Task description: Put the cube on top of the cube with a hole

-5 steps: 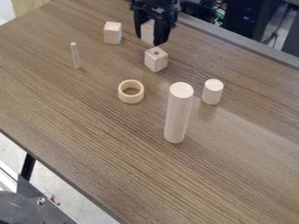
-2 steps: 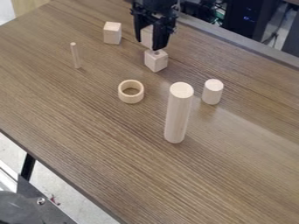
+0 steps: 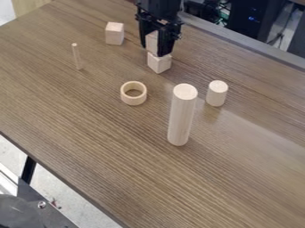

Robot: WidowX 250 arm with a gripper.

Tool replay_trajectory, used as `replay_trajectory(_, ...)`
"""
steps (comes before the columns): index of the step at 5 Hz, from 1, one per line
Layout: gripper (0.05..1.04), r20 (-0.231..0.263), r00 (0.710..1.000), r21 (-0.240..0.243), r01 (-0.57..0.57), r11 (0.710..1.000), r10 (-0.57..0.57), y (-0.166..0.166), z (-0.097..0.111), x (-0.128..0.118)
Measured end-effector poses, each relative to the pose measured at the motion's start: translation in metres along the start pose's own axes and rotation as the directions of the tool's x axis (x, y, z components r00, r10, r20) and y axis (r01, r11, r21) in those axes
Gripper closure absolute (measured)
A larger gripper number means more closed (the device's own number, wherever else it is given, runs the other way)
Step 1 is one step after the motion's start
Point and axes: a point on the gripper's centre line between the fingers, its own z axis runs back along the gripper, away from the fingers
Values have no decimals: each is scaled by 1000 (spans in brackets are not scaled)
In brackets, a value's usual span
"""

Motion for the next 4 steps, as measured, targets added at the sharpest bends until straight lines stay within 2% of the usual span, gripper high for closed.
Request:
replay_trajectory(2, 471, 4, 1000, -2, 9, 1000, -9, -2, -3, 0)
replay_trajectory(3, 401, 2, 1000, 0, 13, 1000, -13, -3, -4, 0)
replay_trajectory(4, 122, -27, 999, 4, 23, 1000, -23, -7, -7, -1)
